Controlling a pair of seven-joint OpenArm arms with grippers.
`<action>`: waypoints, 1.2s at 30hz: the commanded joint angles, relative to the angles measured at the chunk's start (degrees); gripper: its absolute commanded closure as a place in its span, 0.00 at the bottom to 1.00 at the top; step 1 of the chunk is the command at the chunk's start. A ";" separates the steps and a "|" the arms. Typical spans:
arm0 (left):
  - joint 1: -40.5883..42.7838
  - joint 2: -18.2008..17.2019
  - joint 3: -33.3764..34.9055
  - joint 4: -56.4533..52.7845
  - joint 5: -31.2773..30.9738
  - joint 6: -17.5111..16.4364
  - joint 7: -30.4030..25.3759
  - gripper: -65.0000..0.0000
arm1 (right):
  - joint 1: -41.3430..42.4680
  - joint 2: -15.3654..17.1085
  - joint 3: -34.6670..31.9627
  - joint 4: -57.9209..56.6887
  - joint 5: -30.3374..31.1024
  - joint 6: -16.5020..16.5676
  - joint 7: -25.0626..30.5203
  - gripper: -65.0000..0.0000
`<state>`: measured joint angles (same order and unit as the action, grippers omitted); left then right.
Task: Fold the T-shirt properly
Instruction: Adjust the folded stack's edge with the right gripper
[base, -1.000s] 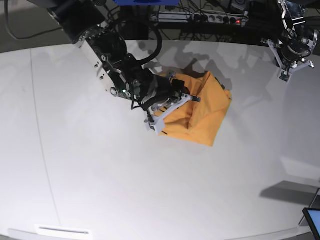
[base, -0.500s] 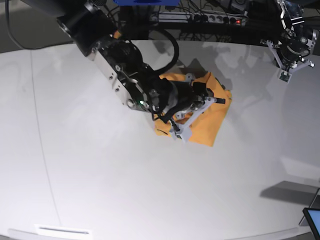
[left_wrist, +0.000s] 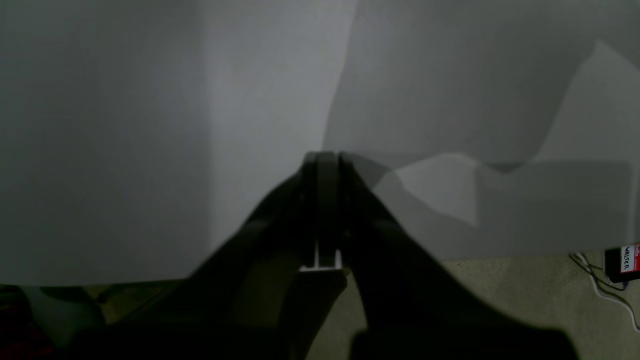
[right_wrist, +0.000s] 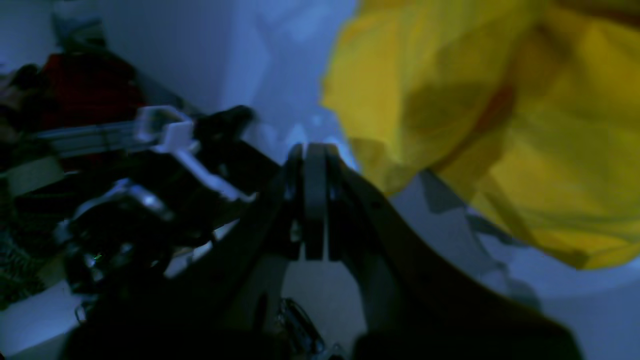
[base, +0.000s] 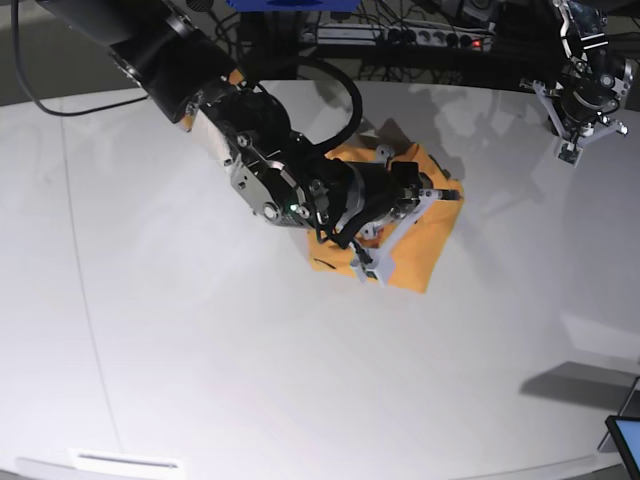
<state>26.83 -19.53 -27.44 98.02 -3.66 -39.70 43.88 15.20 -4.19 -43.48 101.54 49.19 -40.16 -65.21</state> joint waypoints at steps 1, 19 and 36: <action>0.12 -0.73 -0.29 0.58 -0.08 -0.30 -0.05 1.00 | 1.11 -0.87 0.28 1.19 0.70 0.16 -0.06 1.00; 0.03 -0.82 -0.29 0.75 0.36 -0.30 0.03 1.00 | -1.71 4.41 7.13 0.05 0.79 0.16 0.20 1.00; 0.03 -0.82 -0.29 0.75 0.36 -0.30 0.03 1.00 | 0.49 0.71 5.29 -5.05 0.44 0.16 2.05 1.00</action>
<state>26.70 -19.55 -27.44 98.02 -3.40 -39.70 43.90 14.26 -2.28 -38.13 95.74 48.69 -40.40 -63.29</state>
